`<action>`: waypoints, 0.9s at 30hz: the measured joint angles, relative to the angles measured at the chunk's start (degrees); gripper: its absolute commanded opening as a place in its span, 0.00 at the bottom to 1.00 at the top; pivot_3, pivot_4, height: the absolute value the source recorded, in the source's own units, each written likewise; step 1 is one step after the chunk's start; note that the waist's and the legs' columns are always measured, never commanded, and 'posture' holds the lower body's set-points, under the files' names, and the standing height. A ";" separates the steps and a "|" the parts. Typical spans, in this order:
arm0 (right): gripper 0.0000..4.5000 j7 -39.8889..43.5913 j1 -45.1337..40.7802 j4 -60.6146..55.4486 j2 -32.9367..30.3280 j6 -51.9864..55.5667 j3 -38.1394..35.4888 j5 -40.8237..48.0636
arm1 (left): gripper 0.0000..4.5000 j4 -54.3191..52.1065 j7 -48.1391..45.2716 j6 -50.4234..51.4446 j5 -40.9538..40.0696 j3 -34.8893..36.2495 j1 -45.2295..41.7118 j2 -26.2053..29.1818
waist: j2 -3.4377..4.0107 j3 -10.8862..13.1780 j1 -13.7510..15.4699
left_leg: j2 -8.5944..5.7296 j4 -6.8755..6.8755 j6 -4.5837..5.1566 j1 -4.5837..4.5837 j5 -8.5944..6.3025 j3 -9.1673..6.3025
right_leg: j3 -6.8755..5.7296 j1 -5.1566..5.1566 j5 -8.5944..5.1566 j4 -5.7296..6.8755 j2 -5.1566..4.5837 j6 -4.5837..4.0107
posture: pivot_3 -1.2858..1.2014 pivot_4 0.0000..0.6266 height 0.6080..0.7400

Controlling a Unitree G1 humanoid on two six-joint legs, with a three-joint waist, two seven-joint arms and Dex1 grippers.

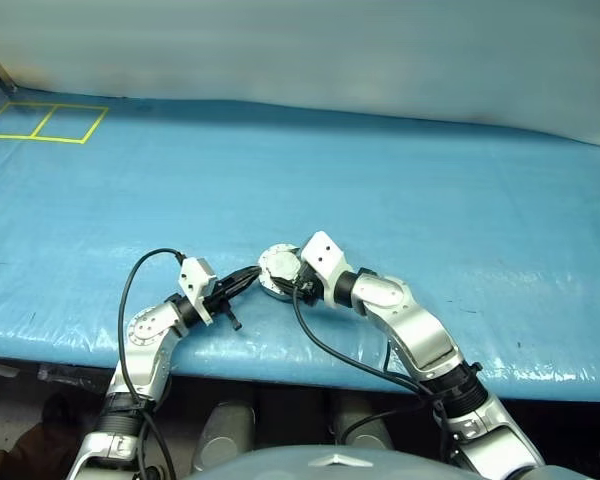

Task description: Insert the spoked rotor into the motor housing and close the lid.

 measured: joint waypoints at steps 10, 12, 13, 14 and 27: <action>0.67 -0.59 0.55 -0.70 0.00 0.79 -0.04 -0.32 | 0.00 0.34 0.91 0.34 1.29 -0.74 -1.06 -0.23 | -0.01 -0.04 0.29 | -0.01 0.00 0.00 0.03 0.00 -0.01 | 0.00 0.04 0.00 0.00 0.00 0.00 | 0.52 0.24 1.00; 0.67 -0.74 0.67 -0.84 0.00 0.95 -0.06 -0.32 | 0.00 0.35 0.91 0.65 1.55 -0.88 -1.26 -0.17 | 0.01 -0.06 0.37 | -0.02 0.00 0.00 0.04 0.00 -0.01 | 0.00 0.06 0.00 -0.01 -0.01 0.01 | 0.52 0.24 1.00; 0.67 -0.78 0.72 -0.91 0.00 1.05 -0.08 -0.33 | 0.00 0.35 0.95 0.96 1.67 -0.96 -1.38 -0.14 | 0.01 -0.08 0.43 | -0.02 0.00 0.00 0.04 0.00 -0.01 | 0.00 0.07 0.00 -0.01 -0.01 0.01 | 0.52 0.24 1.00; 0.67 -0.78 0.76 -0.96 0.00 1.13 -0.12 -0.32 | 0.00 0.35 1.04 1.15 1.75 -1.10 -1.43 -0.09 | 0.01 -0.10 0.47 | -0.02 0.00 0.00 0.05 0.00 -0.01 | 0.00 0.08 0.00 -0.01 -0.01 0.01 | 0.52 0.24 1.00; 1.00 -0.72 2.00 -3.79 0.65 3.89 -2.59 2.22 | 0.00 0.28 1.58 1.41 2.25 -2.19 -1.97 0.46 | 0.04 -0.16 0.68 | -0.02 0.01 -0.02 0.04 0.01 -0.04 | 0.00 0.08 0.00 -0.02 -0.02 0.02 | 0.52 0.24 1.00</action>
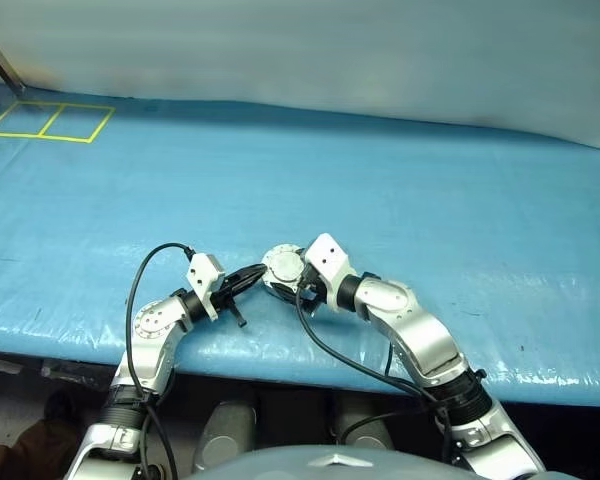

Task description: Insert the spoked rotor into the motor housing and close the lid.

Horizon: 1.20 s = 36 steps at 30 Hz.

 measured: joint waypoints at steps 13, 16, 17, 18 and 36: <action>1.00 -4.33 5.39 -8.31 3.92 13.47 -15.15 13.98 | 0.00 -0.26 0.85 -0.15 -0.56 0.12 0.36 -0.31 | 0.03 0.02 0.02 | -0.04 -0.01 0.00 -0.10 0.00 -0.09 | -0.03 -0.05 -0.03 -0.03 -0.02 0.03 | 0.52 0.24 1.00; 1.00 -5.13 6.93 -8.00 5.71 16.91 -19.23 18.21 | 0.00 -0.39 0.86 -0.16 -0.57 0.27 0.46 -0.36 | 0.08 0.05 -0.02 | -0.02 -0.01 0.00 -0.09 0.00 -0.08 | -0.03 -0.07 -0.03 0.00 -0.01 0.03 | 0.52 0.24 1.00; 1.00 -5.45 7.02 -7.96 7.82 18.36 -21.86 21.14 | 0.00 -0.39 0.86 -0.17 -0.56 0.31 0.47 -0.39 | 0.08 0.05 -0.04 | 0.00 -0.01 0.00 -0.07 0.00 -0.09 | -0.03 -0.06 -0.03 0.02 0.00 0.02 | 0.52 0.24 1.00; 1.00 -5.95 7.03 -7.90 10.01 19.72 -24.22 23.79 | 0.00 -0.39 0.87 -0.18 -0.56 0.33 0.47 -0.46 | 0.09 0.05 -0.05 | 0.01 -0.01 0.00 -0.07 0.00 -0.10 | -0.04 -0.05 -0.03 0.03 0.02 0.02 | 0.52 0.24 1.00; 1.00 -15.38 7.99 2.48 17.74 31.98 -36.77 43.76 | 0.00 -0.57 0.94 -0.30 -0.50 0.38 0.47 -0.55 | 0.21 0.06 -0.16 | -0.03 -0.05 0.00 -0.11 -0.01 -0.10 | -0.04 -0.07 -0.06 -0.02 -0.01 0.02 | 0.52 0.24 1.00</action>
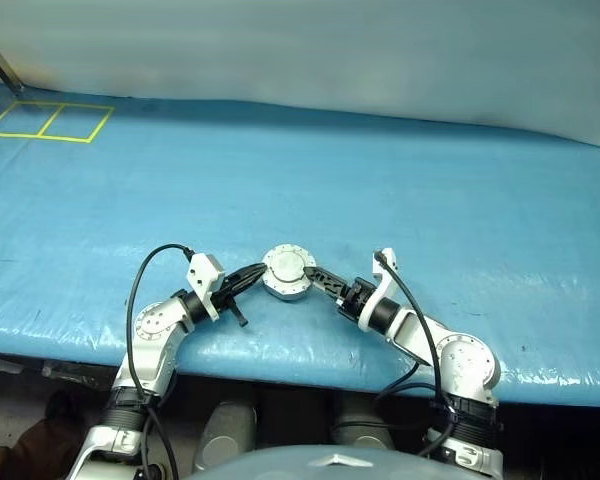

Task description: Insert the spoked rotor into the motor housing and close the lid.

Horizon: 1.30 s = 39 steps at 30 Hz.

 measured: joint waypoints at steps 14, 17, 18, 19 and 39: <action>0.87 0.31 -1.64 4.74 0.26 -1.59 2.02 2.27 | 0.00 -1.21 1.18 0.06 0.24 -0.11 0.75 0.00 | 0.00 -0.01 -0.47 | 0.00 -0.02 0.00 0.00 0.00 0.00 | 0.00 0.00 0.00 -0.01 0.00 0.00 | 0.52 0.24 1.00; 0.65 0.12 -1.63 5.54 0.46 -1.62 1.97 2.42 | 0.00 -1.25 1.21 0.06 0.24 -0.11 0.78 0.00 | 0.02 0.00 -0.48 | 0.00 -0.02 0.00 -0.01 0.00 0.00 | 0.00 -0.01 0.00 -0.01 0.00 0.00 | 0.52 0.24 1.00; 0.59 -0.10 -1.63 5.63 0.63 -1.71 1.74 2.60 | 0.00 -1.25 1.23 0.08 0.26 -0.12 0.88 0.01 | 0.02 0.01 -0.49 | 0.00 -0.02 0.00 -0.01 0.00 0.00 | 0.00 -0.02 0.00 -0.01 0.00 0.00 | 0.52 0.24 1.00; 0.59 -0.17 -1.63 5.75 0.79 -1.78 1.42 2.84 | 0.00 -1.25 1.27 0.10 0.28 -0.12 0.99 0.01 | 0.02 0.01 -0.50 | 0.00 -0.02 0.00 -0.02 0.00 0.00 | 0.00 -0.03 0.00 -0.01 0.00 0.00 | 0.52 0.24 1.00; 0.29 -0.32 -1.74 7.14 1.02 -3.71 0.62 6.57 | 0.00 -1.73 1.83 0.49 0.64 -0.40 1.87 0.83 | 0.08 0.05 -0.66 | 0.01 -0.08 0.00 -0.05 0.00 0.01 | 0.00 -0.07 -0.01 -0.03 0.00 -0.01 | 0.52 0.24 1.00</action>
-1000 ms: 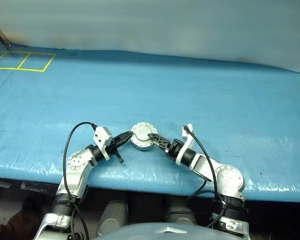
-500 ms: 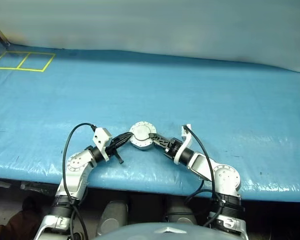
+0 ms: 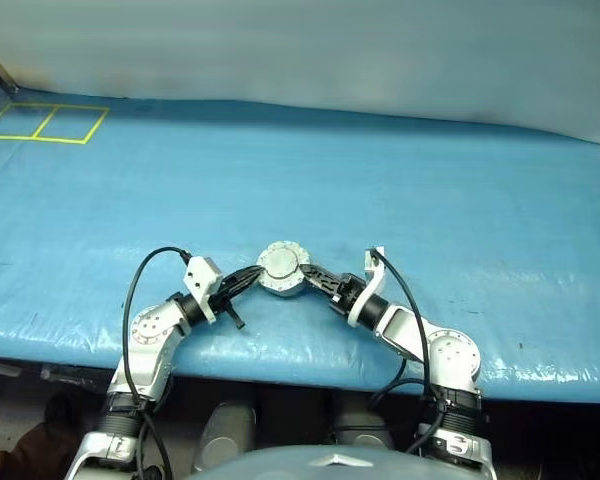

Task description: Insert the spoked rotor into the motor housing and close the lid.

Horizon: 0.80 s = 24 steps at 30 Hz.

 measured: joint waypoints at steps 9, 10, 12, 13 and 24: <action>0.26 0.30 0.25 0.02 -0.91 -0.29 0.76 0.31 | 0.00 -0.01 -0.09 0.01 -0.02 -0.22 0.01 0.01 | 0.02 0.02 -0.04 | 0.00 -0.02 0.00 -0.01 0.00 0.00 | 0.00 -0.02 0.00 -0.01 0.00 0.00 | 0.52 0.24 1.00; 0.26 0.18 0.22 0.06 -0.89 -0.31 0.78 0.32 | 0.00 -0.01 -0.06 0.01 0.00 -0.22 0.01 0.01 | 0.03 0.02 -0.05 | 0.00 -0.02 0.00 0.00 0.00 0.00 | 0.00 -0.01 0.00 -0.01 0.00 0.00 | 0.52 0.24 1.00; 0.26 0.13 0.16 0.26 -0.89 -0.36 0.79 0.37 | 0.00 -0.01 0.04 0.01 0.02 -0.22 0.01 0.01 | 0.03 0.01 -0.07 | 0.00 -0.02 0.00 0.01 0.00 0.00 | 0.00 -0.01 0.00 0.00 0.00 0.00 | 0.52 0.24 1.00; 0.26 0.12 0.16 0.28 -0.88 -0.38 0.79 0.40 | 0.00 -0.01 0.11 0.07 0.00 -0.21 0.01 -0.01 | 0.03 0.02 -0.07 | 0.00 -0.02 0.00 0.01 0.00 0.01 | 0.00 -0.01 0.00 -0.01 0.00 0.00 | 0.52 0.24 1.00; 0.26 -1.14 0.16 0.42 0.46 -1.54 0.32 1.69 | 0.00 -5.15 4.68 16.60 -10.05 4.19 0.59 -3.35 | 0.04 0.05 -0.61 | 0.01 -0.02 0.00 -0.12 0.00 -0.01 | -0.01 -0.14 0.00 0.01 0.01 0.01 | 0.52 0.24 1.00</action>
